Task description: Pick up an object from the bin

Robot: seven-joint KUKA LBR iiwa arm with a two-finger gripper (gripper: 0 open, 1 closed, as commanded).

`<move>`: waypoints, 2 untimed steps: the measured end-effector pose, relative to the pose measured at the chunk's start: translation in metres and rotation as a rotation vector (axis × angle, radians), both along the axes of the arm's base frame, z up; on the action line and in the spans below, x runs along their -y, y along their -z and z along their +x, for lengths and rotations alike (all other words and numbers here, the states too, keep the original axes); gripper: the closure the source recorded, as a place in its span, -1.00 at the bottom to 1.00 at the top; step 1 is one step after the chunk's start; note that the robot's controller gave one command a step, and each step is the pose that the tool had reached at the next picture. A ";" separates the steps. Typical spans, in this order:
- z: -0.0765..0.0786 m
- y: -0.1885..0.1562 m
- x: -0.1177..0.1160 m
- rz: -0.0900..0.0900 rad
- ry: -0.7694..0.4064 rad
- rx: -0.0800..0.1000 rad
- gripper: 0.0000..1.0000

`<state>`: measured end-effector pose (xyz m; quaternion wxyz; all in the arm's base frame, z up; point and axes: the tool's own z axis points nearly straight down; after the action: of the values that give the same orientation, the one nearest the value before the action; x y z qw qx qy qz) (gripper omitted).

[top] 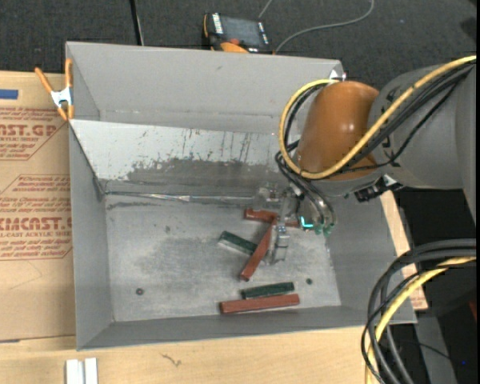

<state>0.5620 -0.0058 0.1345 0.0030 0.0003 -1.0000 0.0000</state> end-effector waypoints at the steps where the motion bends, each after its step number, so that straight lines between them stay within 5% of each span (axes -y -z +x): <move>1: -0.012 0.066 -0.002 0.003 -0.441 0.004 -1.00; 2: -0.011 0.064 -0.002 0.002 -0.439 0.006 1.00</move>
Offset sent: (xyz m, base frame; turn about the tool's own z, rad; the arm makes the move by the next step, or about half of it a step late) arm -0.0111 0.0012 -0.0645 -0.4394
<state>0.5511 -0.0037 0.0701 0.0000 0.2179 -0.9760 -0.0006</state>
